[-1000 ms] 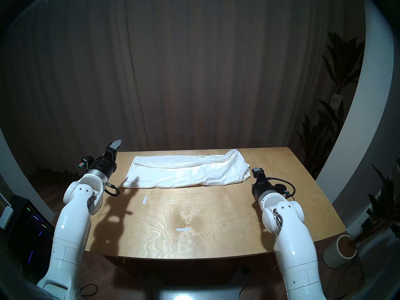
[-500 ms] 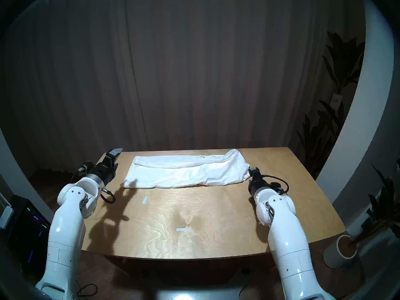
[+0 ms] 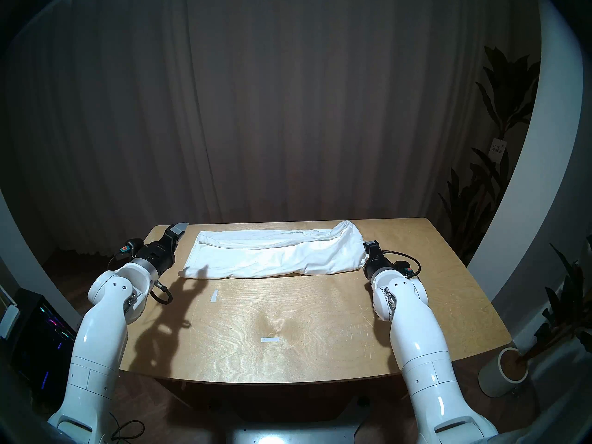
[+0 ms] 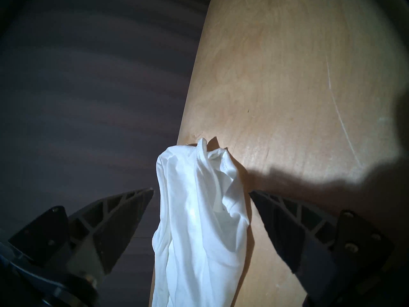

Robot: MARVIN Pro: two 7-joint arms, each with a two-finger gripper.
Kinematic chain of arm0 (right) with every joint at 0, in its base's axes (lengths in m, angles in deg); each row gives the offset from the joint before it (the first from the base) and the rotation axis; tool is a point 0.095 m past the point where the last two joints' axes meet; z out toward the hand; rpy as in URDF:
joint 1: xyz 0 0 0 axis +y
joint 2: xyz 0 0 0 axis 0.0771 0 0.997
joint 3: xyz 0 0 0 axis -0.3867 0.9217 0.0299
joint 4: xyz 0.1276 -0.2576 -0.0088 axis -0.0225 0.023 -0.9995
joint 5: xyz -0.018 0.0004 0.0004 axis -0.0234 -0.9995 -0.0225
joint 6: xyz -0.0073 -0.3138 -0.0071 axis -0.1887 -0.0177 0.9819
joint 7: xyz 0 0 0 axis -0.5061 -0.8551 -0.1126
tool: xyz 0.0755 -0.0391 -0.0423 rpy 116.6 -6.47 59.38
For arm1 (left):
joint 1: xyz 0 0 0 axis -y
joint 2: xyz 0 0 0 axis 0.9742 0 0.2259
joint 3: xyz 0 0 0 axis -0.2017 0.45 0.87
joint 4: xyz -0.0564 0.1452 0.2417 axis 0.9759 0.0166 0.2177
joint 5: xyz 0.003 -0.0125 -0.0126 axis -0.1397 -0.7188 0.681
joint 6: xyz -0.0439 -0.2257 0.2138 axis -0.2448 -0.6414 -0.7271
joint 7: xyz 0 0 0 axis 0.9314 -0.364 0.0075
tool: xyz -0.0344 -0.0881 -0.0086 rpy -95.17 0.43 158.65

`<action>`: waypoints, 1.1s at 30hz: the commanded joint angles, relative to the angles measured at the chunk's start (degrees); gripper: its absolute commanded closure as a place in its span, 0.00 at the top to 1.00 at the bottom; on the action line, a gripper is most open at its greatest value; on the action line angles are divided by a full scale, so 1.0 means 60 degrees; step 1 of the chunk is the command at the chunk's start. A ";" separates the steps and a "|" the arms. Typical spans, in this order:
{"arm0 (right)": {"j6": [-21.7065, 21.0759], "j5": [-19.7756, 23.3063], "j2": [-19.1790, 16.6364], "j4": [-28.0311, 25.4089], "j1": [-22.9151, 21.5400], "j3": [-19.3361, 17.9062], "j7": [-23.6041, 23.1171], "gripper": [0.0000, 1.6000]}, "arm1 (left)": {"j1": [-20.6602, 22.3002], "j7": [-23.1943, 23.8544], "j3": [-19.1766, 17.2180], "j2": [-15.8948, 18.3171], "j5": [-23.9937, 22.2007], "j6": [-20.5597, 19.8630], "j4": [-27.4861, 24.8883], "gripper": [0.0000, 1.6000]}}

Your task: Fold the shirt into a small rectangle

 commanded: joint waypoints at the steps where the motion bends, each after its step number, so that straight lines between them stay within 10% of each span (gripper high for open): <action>1: 0.0039 -0.0084 0.0108 0.0416 -0.0505 0.0150 0.0011 1.00 | -0.0235 0.0273 0.0390 0.0837 0.1881 0.0882 -0.0765 1.00; 10: 0.0056 -0.0283 0.0269 0.1395 -0.1135 0.0515 -0.0014 1.00 | -0.0470 0.0087 0.0836 0.1225 0.3965 0.1736 -0.0975 1.00; 33: 0.0411 0.0023 0.0211 -0.0912 0.0426 -0.0137 0.1787 1.00 | -0.0468 0.0230 0.0561 0.1013 0.3396 0.1451 -0.0678 1.00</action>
